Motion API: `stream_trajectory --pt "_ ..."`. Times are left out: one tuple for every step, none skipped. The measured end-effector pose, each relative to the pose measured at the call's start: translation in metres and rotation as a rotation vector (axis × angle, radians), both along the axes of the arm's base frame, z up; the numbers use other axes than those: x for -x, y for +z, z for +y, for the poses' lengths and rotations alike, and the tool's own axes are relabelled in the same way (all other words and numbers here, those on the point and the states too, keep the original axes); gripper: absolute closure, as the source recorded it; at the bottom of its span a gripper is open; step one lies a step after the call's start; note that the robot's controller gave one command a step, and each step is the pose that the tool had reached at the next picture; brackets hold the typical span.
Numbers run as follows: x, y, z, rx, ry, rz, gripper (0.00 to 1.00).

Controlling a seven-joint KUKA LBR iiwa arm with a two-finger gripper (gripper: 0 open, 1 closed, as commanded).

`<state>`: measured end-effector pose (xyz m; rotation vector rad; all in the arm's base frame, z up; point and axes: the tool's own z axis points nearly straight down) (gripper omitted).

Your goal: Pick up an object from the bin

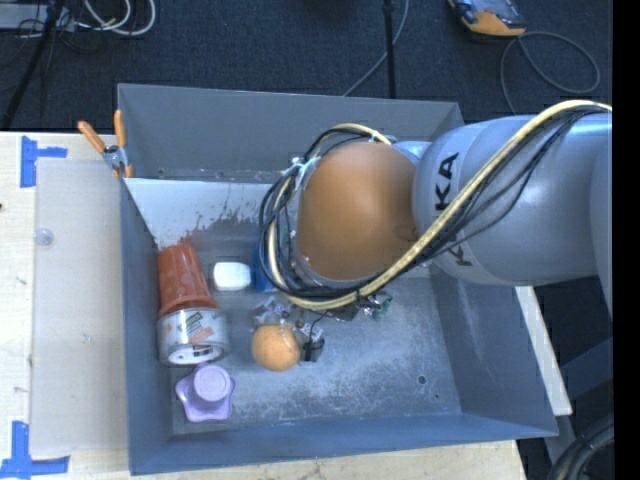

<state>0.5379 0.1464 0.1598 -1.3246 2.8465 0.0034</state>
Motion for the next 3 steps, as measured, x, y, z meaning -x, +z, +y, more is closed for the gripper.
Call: stream_trajectory --pt "-0.005 0.093 0.006 -0.001 0.009 0.000 1.00" --pt "-0.005 0.093 0.006 -0.001 0.009 0.000 1.00" --pt "0.028 0.137 -0.004 -0.003 0.348 -0.001 1.00"
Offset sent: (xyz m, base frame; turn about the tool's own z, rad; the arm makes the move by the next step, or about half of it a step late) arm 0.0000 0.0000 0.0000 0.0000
